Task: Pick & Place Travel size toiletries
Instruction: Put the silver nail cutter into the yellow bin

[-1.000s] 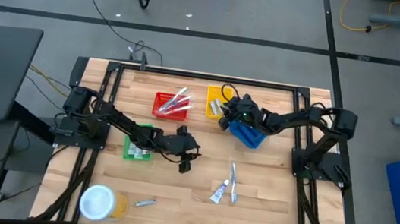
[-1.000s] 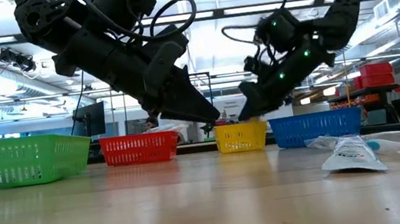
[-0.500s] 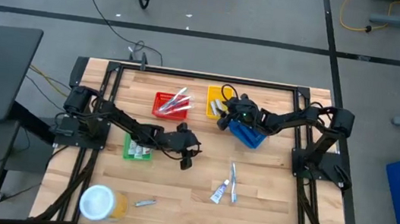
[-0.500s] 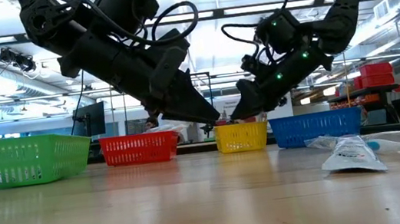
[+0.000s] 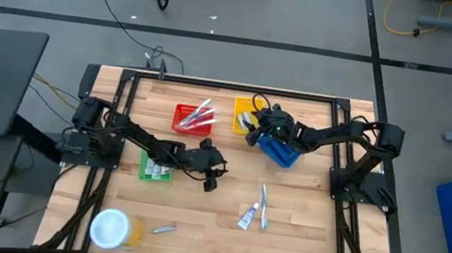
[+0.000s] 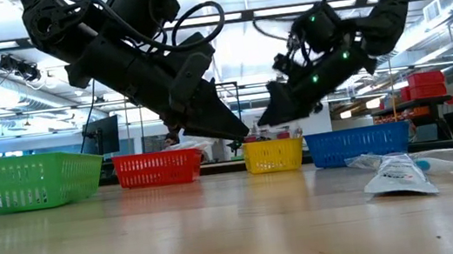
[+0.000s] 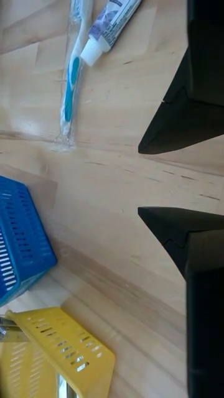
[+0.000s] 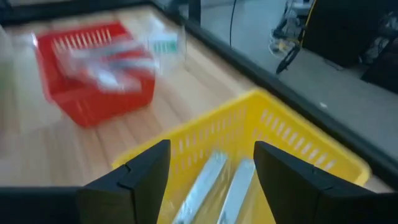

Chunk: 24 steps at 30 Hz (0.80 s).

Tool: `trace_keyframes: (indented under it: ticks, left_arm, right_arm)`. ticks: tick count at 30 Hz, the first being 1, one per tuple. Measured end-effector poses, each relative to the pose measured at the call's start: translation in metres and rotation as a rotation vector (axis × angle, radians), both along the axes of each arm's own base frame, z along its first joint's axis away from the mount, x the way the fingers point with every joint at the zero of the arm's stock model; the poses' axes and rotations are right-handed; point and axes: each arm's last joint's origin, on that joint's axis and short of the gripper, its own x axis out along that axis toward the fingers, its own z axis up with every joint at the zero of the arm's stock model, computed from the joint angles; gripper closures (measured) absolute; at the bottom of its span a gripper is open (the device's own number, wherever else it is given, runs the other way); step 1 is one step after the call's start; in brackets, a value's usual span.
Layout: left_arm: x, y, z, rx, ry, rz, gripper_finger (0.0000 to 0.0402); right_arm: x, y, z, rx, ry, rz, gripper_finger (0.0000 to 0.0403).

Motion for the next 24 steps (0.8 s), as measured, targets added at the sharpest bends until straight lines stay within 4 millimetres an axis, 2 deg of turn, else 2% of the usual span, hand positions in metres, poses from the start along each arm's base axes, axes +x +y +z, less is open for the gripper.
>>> trace_keyframes:
  ticks: [4, 10, 15, 24]
  left_arm:
    - [0.000, 0.000, 0.000, -0.005, -0.001, 0.003, 0.0245]
    - [0.000, 0.000, 0.000, -0.022, -0.001, 0.013, 0.0245]
    - [0.000, 0.000, 0.000, -0.021, -0.001, 0.013, 0.0245]
    - [0.000, 0.000, 0.000, -0.019, -0.001, 0.011, 0.0245]
  right_arm:
    - [-0.006, 0.003, 0.021, -0.030, -0.010, 0.015, 0.0164]
    - [-0.030, 0.018, 0.041, -0.075, 0.188, 0.046, 0.0185]
    - [-0.046, 0.025, 0.039, -0.029, 0.341, 0.055, 0.0191]
    - [-0.040, 0.026, 0.025, 0.031, 0.363, 0.129, 0.0186]
